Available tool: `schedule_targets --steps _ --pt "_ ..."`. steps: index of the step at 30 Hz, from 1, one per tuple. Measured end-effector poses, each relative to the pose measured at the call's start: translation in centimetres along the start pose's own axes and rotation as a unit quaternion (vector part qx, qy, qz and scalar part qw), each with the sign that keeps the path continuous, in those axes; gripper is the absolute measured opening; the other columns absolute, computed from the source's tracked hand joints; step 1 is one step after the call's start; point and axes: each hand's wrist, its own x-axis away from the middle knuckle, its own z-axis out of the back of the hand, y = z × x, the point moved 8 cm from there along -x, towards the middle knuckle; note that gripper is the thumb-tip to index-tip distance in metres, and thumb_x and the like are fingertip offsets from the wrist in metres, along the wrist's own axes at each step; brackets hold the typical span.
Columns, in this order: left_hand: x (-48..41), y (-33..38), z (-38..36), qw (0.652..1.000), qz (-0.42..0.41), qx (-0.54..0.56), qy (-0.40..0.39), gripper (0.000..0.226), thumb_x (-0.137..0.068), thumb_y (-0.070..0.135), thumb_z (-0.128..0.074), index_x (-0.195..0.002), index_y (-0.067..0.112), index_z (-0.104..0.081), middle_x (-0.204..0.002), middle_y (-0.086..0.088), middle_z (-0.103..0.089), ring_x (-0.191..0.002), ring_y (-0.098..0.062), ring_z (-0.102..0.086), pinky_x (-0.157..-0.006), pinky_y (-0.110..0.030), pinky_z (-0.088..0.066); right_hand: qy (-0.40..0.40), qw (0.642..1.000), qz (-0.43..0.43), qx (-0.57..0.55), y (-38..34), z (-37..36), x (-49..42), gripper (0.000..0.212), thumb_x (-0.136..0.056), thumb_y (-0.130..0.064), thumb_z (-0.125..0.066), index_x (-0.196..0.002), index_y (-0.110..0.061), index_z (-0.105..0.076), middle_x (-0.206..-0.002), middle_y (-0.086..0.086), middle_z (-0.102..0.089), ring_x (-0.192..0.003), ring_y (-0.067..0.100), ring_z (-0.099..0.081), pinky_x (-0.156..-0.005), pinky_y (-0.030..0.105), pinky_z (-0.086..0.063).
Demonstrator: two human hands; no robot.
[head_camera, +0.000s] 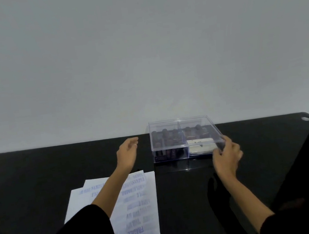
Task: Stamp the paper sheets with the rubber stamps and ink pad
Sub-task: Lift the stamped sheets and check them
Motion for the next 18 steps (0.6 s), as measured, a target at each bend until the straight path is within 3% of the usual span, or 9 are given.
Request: schedule_targets --steps 6,10,18 --pt "5.1 -1.4 4.8 0.992 -0.012 -0.111 -0.061 0.028 -0.098 0.007 -0.040 -0.120 0.005 -0.057 -0.120 -0.014 -0.061 -0.114 -0.023 -0.056 -0.095 -0.028 -0.042 -0.198 0.977 0.061 0.054 -2.6 -4.4 8.8 0.038 -0.091 -0.009 -0.050 -0.126 -0.026 -0.048 -0.126 0.006 -0.048 -0.119 0.021 -0.037 -0.086 0.028 -0.036" --pt "8.6 -2.6 7.6 0.984 -0.012 -0.158 -0.084 0.026 -0.097 0.006 -0.041 -0.117 0.006 -0.059 -0.120 -0.010 -0.061 -0.112 -0.019 -0.056 -0.089 -0.021 -0.040 -0.281 0.952 0.083 0.085 -4.8 -5.4 14.2 0.038 -0.093 -0.014 -0.049 -0.128 -0.029 -0.046 -0.128 0.002 -0.046 -0.121 0.018 -0.036 -0.093 0.030 -0.037" --pt "15.0 -7.9 14.7 0.987 0.063 -0.145 -0.002 0.030 -0.091 -0.001 -0.043 -0.112 0.004 -0.064 -0.126 -0.013 -0.056 -0.117 -0.024 -0.052 -0.090 -0.023 -0.038 -0.383 0.895 0.144 0.180 -6.4 -5.7 23.1 0.046 -0.094 -0.022 -0.044 -0.139 -0.027 -0.035 -0.138 0.005 -0.035 -0.128 0.023 -0.029 -0.102 0.033 -0.035"
